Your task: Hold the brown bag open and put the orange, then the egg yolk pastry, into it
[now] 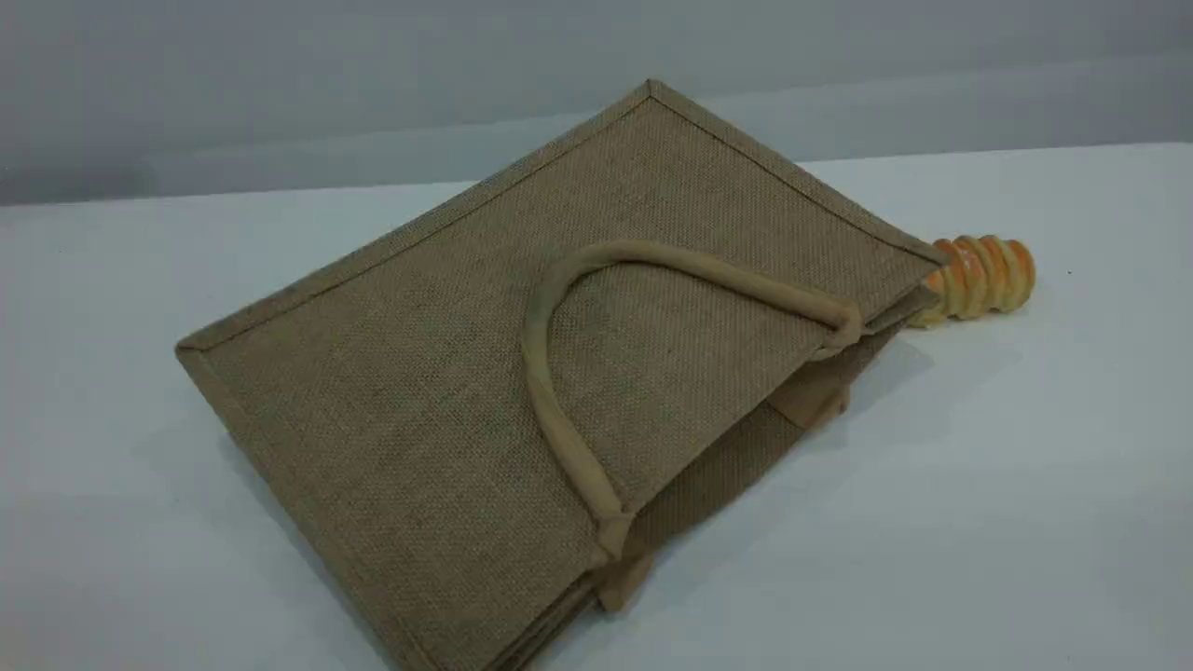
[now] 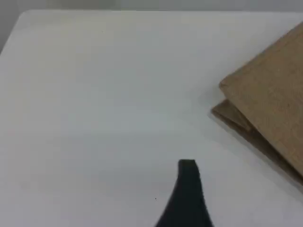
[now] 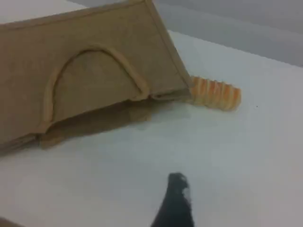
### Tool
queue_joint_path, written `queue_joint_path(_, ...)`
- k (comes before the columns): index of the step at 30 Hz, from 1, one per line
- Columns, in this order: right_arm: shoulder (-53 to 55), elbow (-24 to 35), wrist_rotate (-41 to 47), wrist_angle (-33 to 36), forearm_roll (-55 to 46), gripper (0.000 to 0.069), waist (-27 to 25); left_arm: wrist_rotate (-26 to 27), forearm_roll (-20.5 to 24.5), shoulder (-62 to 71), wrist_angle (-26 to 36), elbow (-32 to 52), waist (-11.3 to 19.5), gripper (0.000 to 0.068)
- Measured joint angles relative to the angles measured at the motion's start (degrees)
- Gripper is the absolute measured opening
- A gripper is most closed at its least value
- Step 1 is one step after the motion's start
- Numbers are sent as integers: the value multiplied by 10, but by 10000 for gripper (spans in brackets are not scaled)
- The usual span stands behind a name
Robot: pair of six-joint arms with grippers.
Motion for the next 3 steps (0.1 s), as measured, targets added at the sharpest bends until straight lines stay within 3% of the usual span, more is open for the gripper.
queue_joint_path(3, 0, 0, 0, 1, 0, 551, 0, 0, 0, 0, 0, 0, 0, 538)
